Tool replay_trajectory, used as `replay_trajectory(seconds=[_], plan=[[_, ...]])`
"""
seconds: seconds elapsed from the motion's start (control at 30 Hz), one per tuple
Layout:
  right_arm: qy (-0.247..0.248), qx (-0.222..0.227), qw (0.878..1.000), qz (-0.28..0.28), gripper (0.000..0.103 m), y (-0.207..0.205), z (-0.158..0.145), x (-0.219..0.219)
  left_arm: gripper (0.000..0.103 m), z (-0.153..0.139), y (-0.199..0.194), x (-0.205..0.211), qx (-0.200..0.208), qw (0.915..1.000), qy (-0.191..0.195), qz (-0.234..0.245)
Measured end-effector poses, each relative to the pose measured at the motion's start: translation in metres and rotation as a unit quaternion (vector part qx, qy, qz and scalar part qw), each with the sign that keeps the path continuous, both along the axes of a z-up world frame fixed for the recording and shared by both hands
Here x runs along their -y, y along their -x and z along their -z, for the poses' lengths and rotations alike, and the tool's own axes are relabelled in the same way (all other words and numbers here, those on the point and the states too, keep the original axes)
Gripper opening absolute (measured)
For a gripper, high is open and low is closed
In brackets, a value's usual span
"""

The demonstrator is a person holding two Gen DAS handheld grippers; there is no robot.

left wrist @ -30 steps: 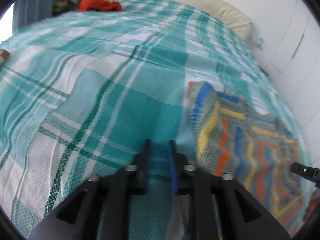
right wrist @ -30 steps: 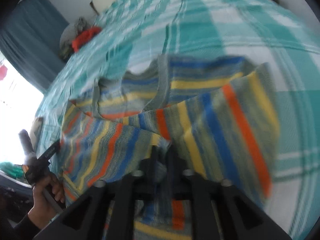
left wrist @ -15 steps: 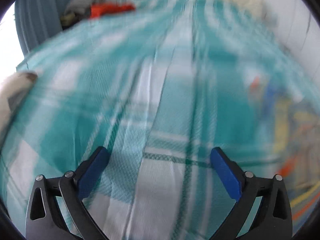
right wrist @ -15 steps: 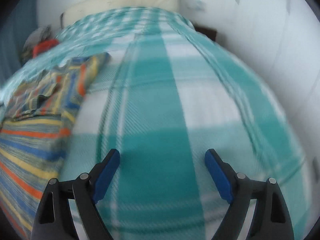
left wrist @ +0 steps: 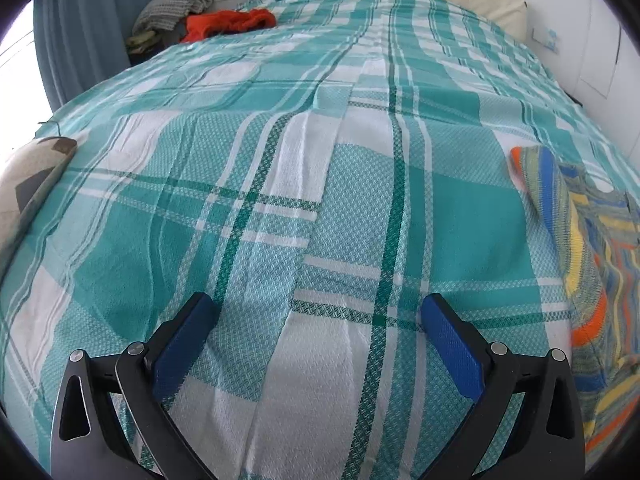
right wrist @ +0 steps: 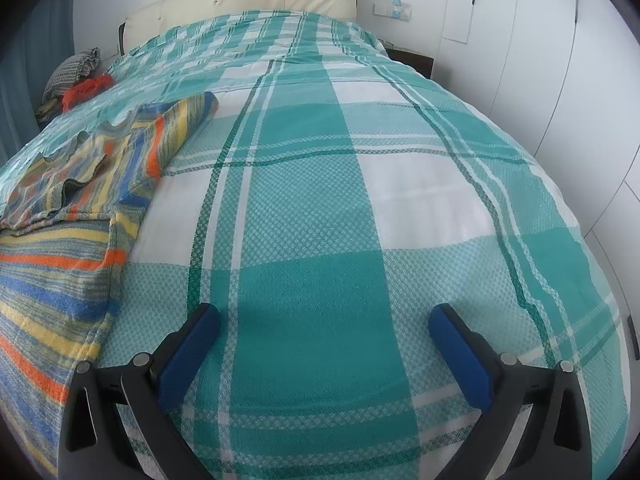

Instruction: Fold small clothes

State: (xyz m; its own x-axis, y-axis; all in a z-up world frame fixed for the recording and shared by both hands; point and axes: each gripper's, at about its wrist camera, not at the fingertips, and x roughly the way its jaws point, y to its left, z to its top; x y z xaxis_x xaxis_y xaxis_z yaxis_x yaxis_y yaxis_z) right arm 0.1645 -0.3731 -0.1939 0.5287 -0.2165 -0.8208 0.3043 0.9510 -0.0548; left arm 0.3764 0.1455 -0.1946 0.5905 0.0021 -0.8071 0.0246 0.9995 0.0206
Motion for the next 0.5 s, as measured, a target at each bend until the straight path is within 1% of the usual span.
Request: replay_trajectory(seconds=[0.5], plan=[[0.011,-0.005,1.000,0.000,0.103,-0.0015,-0.0012,-0.0005,0.103,0.0001,0.0006,-0.0001,0.000,1.0000,0.000,0.000]])
